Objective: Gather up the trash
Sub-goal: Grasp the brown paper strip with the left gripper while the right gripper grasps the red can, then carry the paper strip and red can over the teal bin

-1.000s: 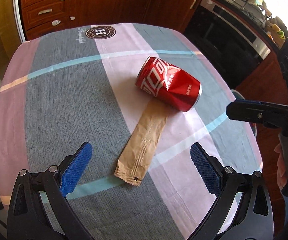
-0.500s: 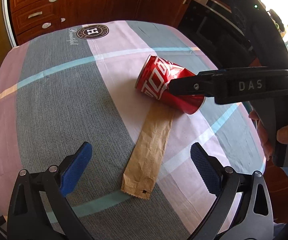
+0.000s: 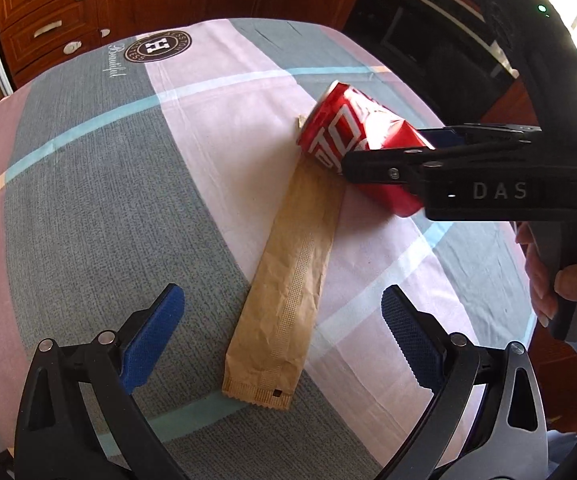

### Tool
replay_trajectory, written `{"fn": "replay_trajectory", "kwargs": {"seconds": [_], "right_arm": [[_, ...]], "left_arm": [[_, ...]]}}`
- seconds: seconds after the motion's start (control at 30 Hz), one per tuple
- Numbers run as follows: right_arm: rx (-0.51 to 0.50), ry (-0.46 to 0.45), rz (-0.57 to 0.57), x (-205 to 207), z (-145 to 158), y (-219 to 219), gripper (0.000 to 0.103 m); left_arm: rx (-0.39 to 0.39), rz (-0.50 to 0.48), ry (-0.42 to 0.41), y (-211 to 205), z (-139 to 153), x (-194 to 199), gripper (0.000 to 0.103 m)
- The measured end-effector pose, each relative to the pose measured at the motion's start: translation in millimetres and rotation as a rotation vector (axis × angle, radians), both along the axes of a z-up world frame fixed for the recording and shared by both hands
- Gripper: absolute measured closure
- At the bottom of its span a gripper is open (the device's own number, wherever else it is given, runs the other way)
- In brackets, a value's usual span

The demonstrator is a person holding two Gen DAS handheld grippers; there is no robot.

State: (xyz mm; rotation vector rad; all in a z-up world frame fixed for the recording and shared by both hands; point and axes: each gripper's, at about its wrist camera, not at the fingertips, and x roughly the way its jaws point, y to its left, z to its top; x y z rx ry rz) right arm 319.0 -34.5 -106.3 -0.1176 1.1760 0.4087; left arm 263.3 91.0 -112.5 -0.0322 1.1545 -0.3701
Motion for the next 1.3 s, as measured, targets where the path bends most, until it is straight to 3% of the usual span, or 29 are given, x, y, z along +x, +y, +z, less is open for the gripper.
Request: {"fn": "replay_trajectory", "kwargs": {"seconds": [0.07,0.23,0.37,0.43,0.5,0.6,0.93,1.3], "right_arm": [[0.028,0.015,-0.044,-6,0,-18,0.034],[0.099,0.063,-0.146,-26,-4,-64,0.034],[0.149,0.081,-0.202,-43,-5,-89,0.034],[0.172,0.088,-0.226,-50,-7,-99,0.034],[0.183,0.105,-0.239,-56,-11,-105,0.034],[0.197,0.106,-0.257,-65,-15,-113,0.035],[0.276,0.081,-0.292,-90,-3,-139,0.038],[0.394,0.006,-0.340,-115,33,-177,0.045]], "left_arm": [[0.037,-0.021,-0.016,-7,-2,2,0.004],[0.184,-0.098,-0.072,-30,-3,0,0.022],[0.204,-0.125,-0.092,-40,-4,-3,0.028],[0.200,-0.133,-0.105,-45,-1,-6,0.044],[0.203,-0.152,-0.110,-52,1,-9,0.076],[0.224,-0.160,-0.113,-63,1,-13,0.089],[0.088,-0.044,-0.101,-63,28,-34,0.092],[0.023,-0.073,-0.130,-107,65,-50,0.091]]}}
